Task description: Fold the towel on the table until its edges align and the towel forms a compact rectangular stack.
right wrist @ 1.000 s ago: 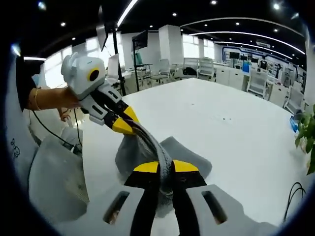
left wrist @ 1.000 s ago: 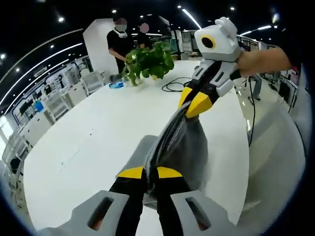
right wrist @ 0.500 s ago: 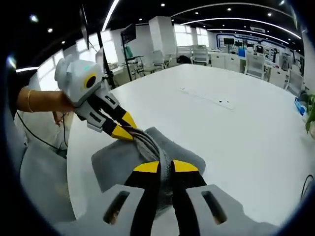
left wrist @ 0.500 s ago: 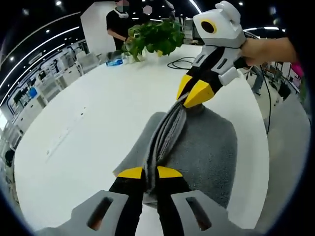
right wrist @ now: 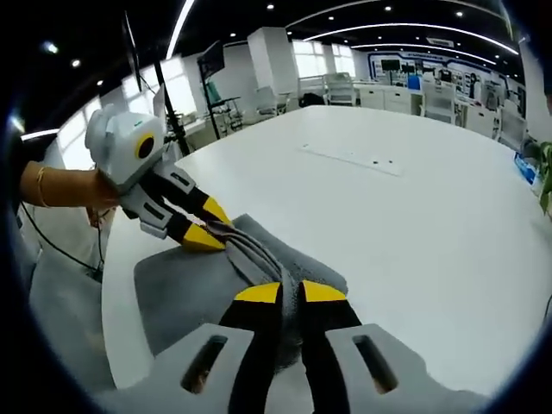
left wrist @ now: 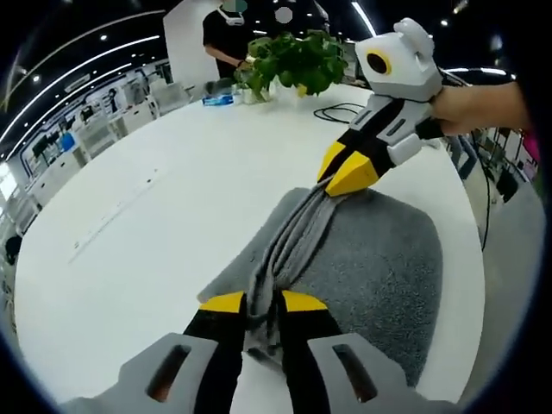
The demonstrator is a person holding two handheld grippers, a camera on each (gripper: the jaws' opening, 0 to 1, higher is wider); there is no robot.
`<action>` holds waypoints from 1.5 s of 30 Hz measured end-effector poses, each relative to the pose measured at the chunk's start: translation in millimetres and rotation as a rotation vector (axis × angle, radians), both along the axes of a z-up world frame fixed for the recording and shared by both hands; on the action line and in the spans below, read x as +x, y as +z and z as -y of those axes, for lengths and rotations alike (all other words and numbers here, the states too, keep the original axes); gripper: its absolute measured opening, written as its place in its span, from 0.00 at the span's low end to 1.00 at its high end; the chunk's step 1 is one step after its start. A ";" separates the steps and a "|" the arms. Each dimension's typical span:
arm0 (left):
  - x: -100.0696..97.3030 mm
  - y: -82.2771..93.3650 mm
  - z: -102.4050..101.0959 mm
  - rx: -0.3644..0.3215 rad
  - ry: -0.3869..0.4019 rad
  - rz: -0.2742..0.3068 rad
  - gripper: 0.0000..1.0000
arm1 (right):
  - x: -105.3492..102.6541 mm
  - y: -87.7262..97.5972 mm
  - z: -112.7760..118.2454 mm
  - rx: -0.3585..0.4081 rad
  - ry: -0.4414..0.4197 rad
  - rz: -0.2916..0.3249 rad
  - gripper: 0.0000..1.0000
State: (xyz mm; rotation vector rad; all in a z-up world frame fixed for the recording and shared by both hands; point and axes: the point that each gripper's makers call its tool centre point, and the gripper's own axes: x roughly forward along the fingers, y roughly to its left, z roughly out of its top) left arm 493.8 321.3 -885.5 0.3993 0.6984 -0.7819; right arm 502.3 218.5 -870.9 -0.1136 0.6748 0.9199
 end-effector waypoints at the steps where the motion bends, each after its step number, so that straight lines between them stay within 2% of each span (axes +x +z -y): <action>1: 0.9 0.6 -1.0 -0.014 0.012 -0.001 0.20 | 1.0 0.7 0.0 0.006 -0.004 0.004 0.07; 3: 2.2 2.1 -4.2 -0.058 0.049 -0.010 0.23 | 1.6 2.9 0.8 0.029 -0.009 0.002 0.09; 5: 2.8 2.5 -7.6 -0.097 0.084 -0.027 0.26 | 0.2 12.4 -4.4 0.094 0.015 0.028 0.14; 9: 4.0 5.8 -13.8 -0.199 0.137 -0.053 0.33 | -7.4 13.3 -2.1 0.091 0.017 0.022 0.28; 11: 1.9 7.4 -11.4 -0.266 0.142 -0.068 0.39 | -10.9 9.7 0.8 0.076 0.022 0.019 0.28; 13: 0.5 5.5 -13.5 -0.282 0.152 -0.083 0.45 | -12.3 6.0 3.8 0.069 0.014 0.017 0.26; 16: 1.5 5.5 -10.8 -0.348 0.170 -0.105 0.46 | -10.1 0.3 8.3 0.084 -0.031 -0.017 0.24; 18: 9.2 2.2 -22.2 -0.325 0.237 -0.089 0.40 | -5.8 0.9 9.1 0.106 -0.063 -0.024 0.24; 20: 11.1 0.1 -25.4 -0.328 0.261 -0.096 0.33 | -2.5 -0.6 10.2 0.103 -0.067 -0.023 0.24; 23: 12.6 -8.3 -25.1 -0.363 0.288 -0.147 0.33 | 4.4 -7.0 14.1 0.097 -0.094 -0.034 0.23; 27: 12.1 -14.8 -24.6 -0.391 0.339 -0.166 0.30 | 6.1 -13.1 13.1 0.131 -0.124 -0.074 0.20; 29: 12.6 -16.9 -24.2 -0.411 0.365 -0.181 0.30 | 4.3 -21.2 13.3 0.118 -0.136 -0.101 0.17; 32: 14.2 -19.4 -23.8 -0.404 0.356 -0.172 0.27 | 3.6 -28.5 10.2 0.147 -0.183 -0.132 0.15; 35: 15.1 -20.6 -21.3 -0.381 0.329 -0.157 0.25 | 4.6 -29.7 8.7 0.161 -0.201 -0.130 0.14; 41: 15.2 -20.9 -22.7 -0.381 0.345 -0.162 0.26 | 3.9 -26.0 8.9 0.167 -0.203 -0.134 0.16; 43: 15.1 -18.4 -24.4 -0.384 0.357 -0.163 0.27 | 3.3 -20.6 9.6 0.167 -0.198 -0.114 0.18; 45: 13.3 -10.5 -24.6 -0.416 0.349 -0.150 0.30 | 5.1 -9.4 9.2 0.204 -0.186 -0.058 0.21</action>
